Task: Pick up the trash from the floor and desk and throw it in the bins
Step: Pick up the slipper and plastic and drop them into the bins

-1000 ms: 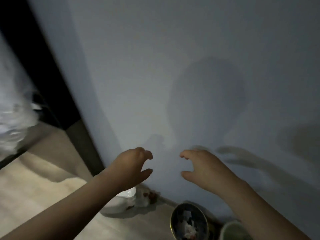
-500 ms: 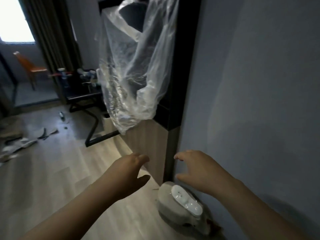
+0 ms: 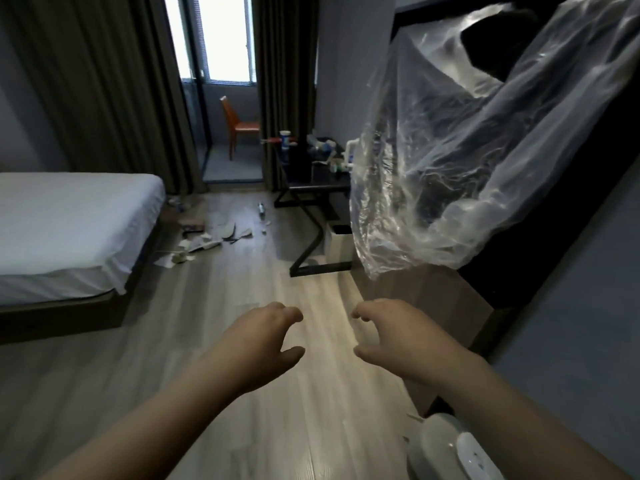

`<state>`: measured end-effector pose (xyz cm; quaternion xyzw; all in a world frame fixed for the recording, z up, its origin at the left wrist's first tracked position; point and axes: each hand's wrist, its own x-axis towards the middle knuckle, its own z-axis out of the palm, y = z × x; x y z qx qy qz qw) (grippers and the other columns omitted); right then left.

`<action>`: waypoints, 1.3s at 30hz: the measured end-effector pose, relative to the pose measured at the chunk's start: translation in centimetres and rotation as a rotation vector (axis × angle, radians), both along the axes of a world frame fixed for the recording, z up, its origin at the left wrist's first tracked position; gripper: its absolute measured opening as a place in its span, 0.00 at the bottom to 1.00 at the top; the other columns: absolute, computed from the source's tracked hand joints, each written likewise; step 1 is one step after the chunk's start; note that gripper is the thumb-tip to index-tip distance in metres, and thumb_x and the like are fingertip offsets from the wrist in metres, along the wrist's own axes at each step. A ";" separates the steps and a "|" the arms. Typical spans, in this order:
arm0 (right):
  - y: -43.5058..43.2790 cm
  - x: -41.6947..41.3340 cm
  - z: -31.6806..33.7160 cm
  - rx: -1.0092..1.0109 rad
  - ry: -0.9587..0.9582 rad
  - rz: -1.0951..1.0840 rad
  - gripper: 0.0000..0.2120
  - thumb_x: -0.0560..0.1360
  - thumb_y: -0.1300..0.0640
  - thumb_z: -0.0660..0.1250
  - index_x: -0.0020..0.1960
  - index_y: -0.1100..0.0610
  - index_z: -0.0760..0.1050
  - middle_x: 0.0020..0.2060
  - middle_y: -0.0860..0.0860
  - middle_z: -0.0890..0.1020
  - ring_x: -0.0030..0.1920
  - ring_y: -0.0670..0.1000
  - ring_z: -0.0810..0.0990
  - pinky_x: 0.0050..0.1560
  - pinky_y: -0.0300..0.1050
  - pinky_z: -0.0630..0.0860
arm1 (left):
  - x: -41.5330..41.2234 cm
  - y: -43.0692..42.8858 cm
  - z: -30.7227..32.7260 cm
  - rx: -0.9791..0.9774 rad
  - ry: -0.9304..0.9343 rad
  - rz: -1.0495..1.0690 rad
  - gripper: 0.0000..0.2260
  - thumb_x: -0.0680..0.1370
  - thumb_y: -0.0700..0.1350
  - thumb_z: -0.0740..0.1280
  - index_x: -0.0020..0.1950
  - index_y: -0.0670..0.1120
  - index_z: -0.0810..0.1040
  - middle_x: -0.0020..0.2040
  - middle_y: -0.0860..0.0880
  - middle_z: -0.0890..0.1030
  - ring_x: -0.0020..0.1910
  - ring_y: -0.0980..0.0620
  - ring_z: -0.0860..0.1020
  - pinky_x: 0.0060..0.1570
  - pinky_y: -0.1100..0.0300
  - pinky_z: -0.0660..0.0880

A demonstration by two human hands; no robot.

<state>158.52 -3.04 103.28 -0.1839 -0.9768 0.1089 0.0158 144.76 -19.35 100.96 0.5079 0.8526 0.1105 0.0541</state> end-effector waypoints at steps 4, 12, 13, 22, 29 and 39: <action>1.0 -6.3 -0.8 -0.023 0.019 0.102 0.25 0.73 0.48 0.67 0.69 0.48 0.68 0.62 0.46 0.75 0.63 0.48 0.72 0.59 0.43 0.70 | -4.9 -0.2 -0.6 -0.021 -0.003 0.091 0.22 0.77 0.57 0.64 0.70 0.54 0.67 0.65 0.54 0.72 0.62 0.54 0.73 0.60 0.60 0.71; 7.3 -18.2 -1.0 -0.042 0.031 0.208 0.25 0.73 0.49 0.67 0.69 0.48 0.68 0.64 0.46 0.75 0.65 0.48 0.72 0.60 0.43 0.71 | -14.7 4.1 -0.9 -0.044 0.020 0.235 0.22 0.76 0.58 0.64 0.69 0.54 0.68 0.64 0.55 0.73 0.62 0.55 0.73 0.60 0.62 0.69; 8.0 -19.6 -1.0 -0.045 0.029 0.220 0.25 0.73 0.49 0.67 0.69 0.48 0.68 0.64 0.46 0.75 0.65 0.48 0.72 0.60 0.43 0.71 | -15.8 4.7 -0.9 -0.049 0.019 0.248 0.22 0.76 0.58 0.64 0.69 0.54 0.68 0.64 0.55 0.73 0.62 0.55 0.73 0.60 0.62 0.69; 12.3 -30.6 -2.2 -0.046 -0.019 0.307 0.25 0.72 0.48 0.66 0.68 0.48 0.69 0.64 0.45 0.75 0.64 0.47 0.72 0.55 0.41 0.69 | -25.0 7.5 -1.8 -0.068 -0.021 0.338 0.21 0.77 0.57 0.64 0.68 0.54 0.68 0.65 0.55 0.73 0.63 0.54 0.72 0.61 0.61 0.69; 13.5 -41.5 -3.6 -0.071 -0.050 0.326 0.25 0.73 0.47 0.66 0.69 0.48 0.69 0.63 0.45 0.75 0.64 0.47 0.72 0.55 0.41 0.70 | -35.3 8.3 -3.2 -0.078 -0.070 0.387 0.22 0.77 0.57 0.64 0.69 0.53 0.68 0.65 0.54 0.72 0.63 0.55 0.72 0.62 0.61 0.69; 13.3 -60.6 -3.7 -0.074 -0.111 0.309 0.25 0.74 0.46 0.66 0.70 0.47 0.68 0.64 0.46 0.75 0.65 0.48 0.72 0.62 0.44 0.71 | -54.7 8.2 -3.5 -0.126 -0.115 0.392 0.22 0.77 0.56 0.63 0.69 0.53 0.68 0.63 0.53 0.73 0.61 0.53 0.74 0.60 0.58 0.71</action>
